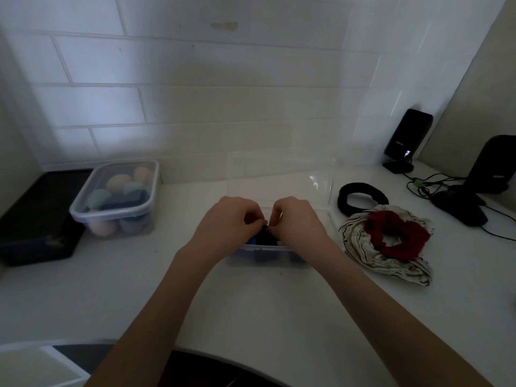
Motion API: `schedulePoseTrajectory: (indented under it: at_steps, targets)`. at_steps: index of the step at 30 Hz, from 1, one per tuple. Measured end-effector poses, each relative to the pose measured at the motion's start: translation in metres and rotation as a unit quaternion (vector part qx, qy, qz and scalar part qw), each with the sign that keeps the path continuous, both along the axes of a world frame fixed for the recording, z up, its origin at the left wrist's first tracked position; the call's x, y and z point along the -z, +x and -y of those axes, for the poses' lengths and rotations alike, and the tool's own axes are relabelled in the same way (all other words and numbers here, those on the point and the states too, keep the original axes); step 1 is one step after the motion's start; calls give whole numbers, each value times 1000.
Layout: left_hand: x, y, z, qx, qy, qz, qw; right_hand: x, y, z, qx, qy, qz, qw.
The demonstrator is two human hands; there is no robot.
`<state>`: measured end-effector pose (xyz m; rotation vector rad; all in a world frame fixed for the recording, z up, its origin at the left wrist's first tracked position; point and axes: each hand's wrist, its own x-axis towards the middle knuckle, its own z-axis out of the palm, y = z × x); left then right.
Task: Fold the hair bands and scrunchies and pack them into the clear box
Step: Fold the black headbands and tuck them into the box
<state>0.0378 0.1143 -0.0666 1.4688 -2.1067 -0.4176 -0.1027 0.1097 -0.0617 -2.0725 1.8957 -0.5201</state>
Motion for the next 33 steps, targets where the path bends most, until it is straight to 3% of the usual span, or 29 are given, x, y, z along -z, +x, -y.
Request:
schedulePoseTrajectory:
  at_steps: [3,7,10,14,18,24,33]
  targets:
    - [-1,1,-2,18,31,14,999,-1,1,2,-5,13,-5,1000]
    - [-6,2,-2,27,81,28,996,-11,-11,-4,15,-17,57,998]
    - [-10,0,0,30,99,44,994,-28,-32,-8,54,-29,0,998]
    - [-10,-3,1,36,97,65,992,-34,-41,-11,56,73,-127,988]
    - [-8,-5,0,33,92,54,994,-27,-28,-13,17,109,-103,989]
    - [-6,-6,-1,30,87,34,995,-16,-17,-9,23,77,-31,996]
    - [0,-11,-6,22,71,10,997,-8,-22,-11,54,76,-118,989]
